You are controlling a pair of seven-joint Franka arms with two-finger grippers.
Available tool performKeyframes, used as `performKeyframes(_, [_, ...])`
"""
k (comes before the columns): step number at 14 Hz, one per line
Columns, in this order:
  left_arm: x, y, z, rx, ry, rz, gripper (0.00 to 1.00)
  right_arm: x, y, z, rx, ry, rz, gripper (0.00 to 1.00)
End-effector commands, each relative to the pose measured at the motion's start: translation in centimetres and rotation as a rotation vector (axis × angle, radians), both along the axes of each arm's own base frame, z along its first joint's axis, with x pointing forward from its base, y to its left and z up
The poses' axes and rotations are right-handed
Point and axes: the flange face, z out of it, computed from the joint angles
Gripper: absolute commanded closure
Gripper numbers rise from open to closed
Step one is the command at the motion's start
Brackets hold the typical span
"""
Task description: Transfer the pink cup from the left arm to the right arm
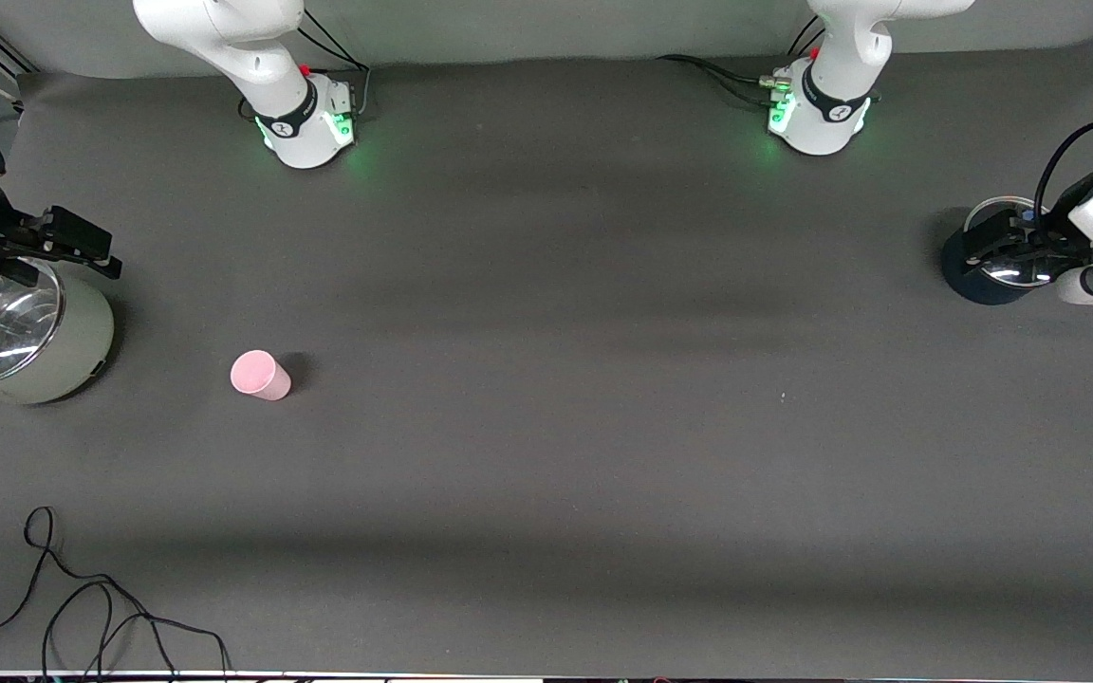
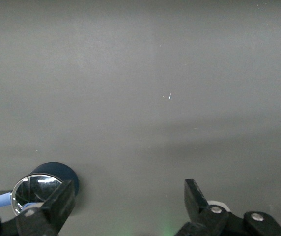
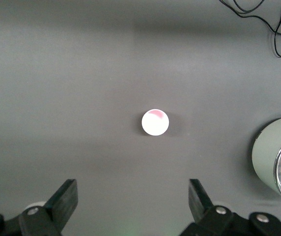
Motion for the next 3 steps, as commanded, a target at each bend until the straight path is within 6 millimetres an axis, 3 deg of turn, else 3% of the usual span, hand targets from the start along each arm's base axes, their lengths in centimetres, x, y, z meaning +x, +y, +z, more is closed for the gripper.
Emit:
performKeyframes(1, [-0.64,-0.13,0.36,-0.008,-0.011,0.005,0.01,-0.58,0.14,0.3,0.014,0.002,0.005,0.0])
performKeyframes(3, [-0.61,-0.13,0.44,-0.008,-0.014,0.005,0.01,-0.53,0.15,0.29,0.014,0.002,0.003,0.0])
